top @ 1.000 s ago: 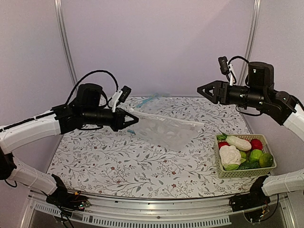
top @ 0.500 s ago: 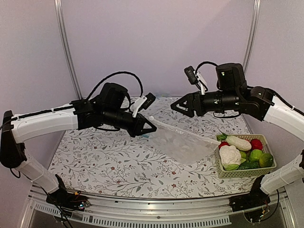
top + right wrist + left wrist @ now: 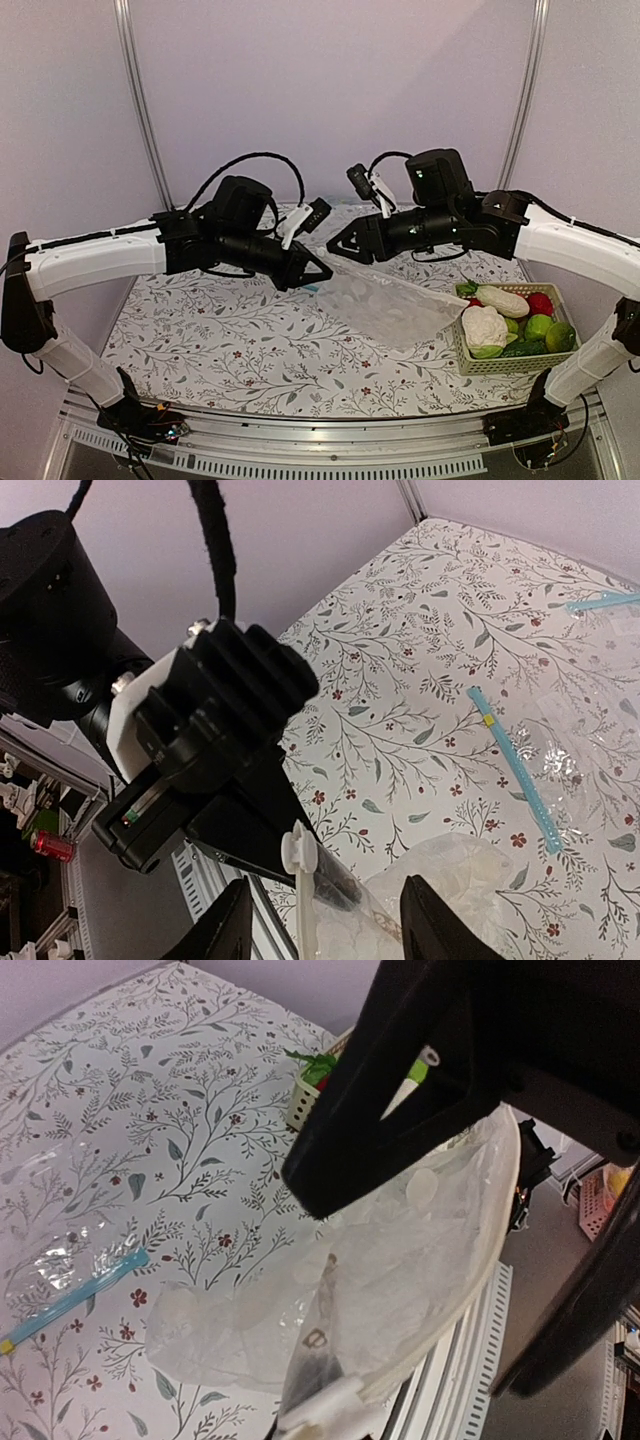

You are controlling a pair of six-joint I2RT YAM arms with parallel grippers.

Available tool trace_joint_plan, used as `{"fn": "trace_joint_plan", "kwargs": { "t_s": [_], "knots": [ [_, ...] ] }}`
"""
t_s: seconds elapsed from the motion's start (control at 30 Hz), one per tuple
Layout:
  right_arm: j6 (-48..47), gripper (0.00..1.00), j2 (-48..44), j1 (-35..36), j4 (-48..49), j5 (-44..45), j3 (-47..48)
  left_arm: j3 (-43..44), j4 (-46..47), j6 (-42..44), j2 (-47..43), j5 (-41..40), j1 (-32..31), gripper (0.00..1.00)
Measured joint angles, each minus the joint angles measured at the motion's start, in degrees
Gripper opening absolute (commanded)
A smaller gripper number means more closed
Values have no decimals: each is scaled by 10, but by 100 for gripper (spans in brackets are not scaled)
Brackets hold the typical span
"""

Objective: Place the food in the zip-top bag and seal the zipper
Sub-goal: Pass from the left arm to the right

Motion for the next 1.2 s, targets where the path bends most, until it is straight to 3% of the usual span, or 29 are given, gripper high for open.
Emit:
{"fn": "trace_joint_plan", "kwargs": {
  "t_s": [0.53, 0.77, 1.2],
  "knots": [
    [5, 24, 36, 13, 13, -5, 12, 0, 17, -4, 8, 5, -1, 0],
    [2, 6, 45, 14, 16, -8, 18, 0, 23, -5, 11, 5, -1, 0],
    [-12, 3, 46, 14, 18, 11, 18, 0, 23, -12, 11, -34, -3, 0]
  ]
}}
